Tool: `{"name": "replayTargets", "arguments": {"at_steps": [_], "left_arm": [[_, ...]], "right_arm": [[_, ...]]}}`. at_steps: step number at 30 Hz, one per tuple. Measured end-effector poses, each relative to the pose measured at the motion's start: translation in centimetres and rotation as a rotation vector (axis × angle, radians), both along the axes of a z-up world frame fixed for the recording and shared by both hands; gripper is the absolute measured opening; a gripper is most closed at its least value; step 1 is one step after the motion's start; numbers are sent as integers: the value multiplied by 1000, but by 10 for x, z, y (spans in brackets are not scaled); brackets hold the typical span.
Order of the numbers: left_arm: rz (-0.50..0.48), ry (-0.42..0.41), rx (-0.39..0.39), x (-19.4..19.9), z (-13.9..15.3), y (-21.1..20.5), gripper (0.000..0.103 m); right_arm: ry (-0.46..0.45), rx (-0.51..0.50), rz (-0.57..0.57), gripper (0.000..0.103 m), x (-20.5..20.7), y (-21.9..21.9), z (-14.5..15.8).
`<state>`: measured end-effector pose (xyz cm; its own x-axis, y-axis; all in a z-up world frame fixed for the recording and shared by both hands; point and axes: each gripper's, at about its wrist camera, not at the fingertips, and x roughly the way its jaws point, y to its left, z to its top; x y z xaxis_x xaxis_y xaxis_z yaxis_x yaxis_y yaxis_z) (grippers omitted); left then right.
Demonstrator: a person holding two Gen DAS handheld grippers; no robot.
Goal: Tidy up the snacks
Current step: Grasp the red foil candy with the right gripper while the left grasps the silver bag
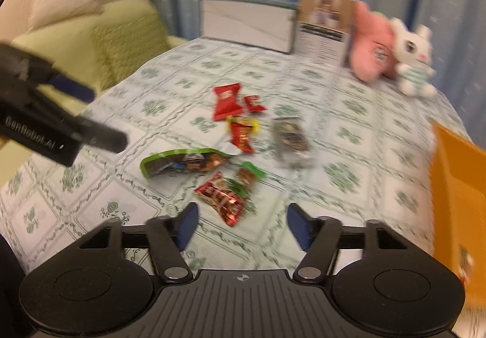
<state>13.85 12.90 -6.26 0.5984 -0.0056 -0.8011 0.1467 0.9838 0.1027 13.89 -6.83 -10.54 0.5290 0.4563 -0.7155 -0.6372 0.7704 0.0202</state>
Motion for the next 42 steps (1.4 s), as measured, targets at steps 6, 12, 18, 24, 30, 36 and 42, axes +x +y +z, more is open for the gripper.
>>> {"name": "replayTargets", "arguments": {"at_steps": [6, 12, 18, 24, 30, 36, 42], "left_arm": [[2, 9, -7, 12, -9, 7, 85], [12, 6, -17, 18, -12, 12, 85], [2, 13, -21, 21, -16, 11, 85], [-24, 18, -39, 26, -19, 4, 85], [-131, 51, -27, 41, -33, -16, 79], [-243, 77, 2, 61, -50, -38, 58], [-324, 118, 90, 72, -68, -54, 39]], "right_arm": [[-22, -50, 116, 39, 15, 24, -21], [-47, -118, 219, 38, 26, 42, -37], [-1, -111, 215, 31, 37, 42, -42], [50, -35, 132, 21, 31, 27, -34], [48, 43, -50, 20, 21, -13, -19], [96, 54, -195, 20, 18, -49, -20], [105, 60, -262, 20, 17, -66, -20]]}}
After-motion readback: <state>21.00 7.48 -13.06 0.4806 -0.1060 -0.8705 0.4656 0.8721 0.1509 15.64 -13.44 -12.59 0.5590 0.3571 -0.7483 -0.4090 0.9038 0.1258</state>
